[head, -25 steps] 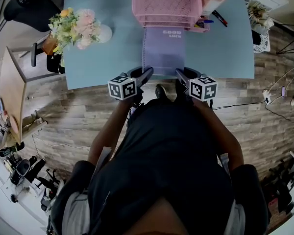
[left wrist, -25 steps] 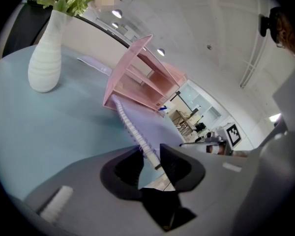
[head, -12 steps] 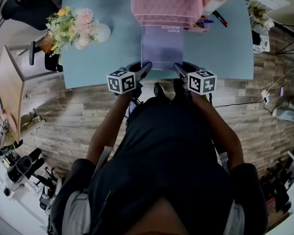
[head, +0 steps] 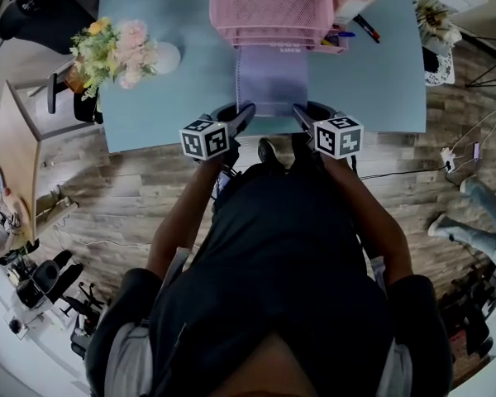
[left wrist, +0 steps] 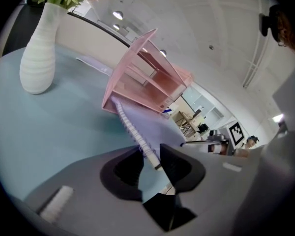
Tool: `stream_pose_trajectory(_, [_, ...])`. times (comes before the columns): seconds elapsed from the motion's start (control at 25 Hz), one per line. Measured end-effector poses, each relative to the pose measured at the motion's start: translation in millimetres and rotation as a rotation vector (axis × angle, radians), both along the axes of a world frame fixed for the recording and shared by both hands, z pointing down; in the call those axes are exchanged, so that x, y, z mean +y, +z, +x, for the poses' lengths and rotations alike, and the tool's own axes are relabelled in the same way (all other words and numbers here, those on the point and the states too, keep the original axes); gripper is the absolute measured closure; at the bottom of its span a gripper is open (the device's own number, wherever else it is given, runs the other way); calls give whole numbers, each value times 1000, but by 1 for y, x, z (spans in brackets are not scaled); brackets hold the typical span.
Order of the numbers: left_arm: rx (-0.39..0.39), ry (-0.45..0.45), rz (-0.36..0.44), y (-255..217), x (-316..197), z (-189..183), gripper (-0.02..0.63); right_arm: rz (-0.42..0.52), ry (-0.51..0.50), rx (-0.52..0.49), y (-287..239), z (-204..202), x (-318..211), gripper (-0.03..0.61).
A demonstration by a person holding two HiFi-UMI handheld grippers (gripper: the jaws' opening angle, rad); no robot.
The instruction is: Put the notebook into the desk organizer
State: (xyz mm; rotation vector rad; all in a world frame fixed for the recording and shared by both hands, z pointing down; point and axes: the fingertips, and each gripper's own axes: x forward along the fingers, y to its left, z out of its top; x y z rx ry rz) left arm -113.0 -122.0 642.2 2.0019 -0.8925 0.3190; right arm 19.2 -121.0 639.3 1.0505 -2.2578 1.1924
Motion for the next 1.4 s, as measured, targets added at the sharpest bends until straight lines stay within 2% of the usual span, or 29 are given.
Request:
stream_pose_trajectory(0.64, [-19,7,-72,27,-30,0,449,-64,18,9,22,1,-28,485])
stream_pose_trajectory(1.4, [-75,-20,-111,46,-73,-3,448,-158,57,-17,46,0,-72,489])
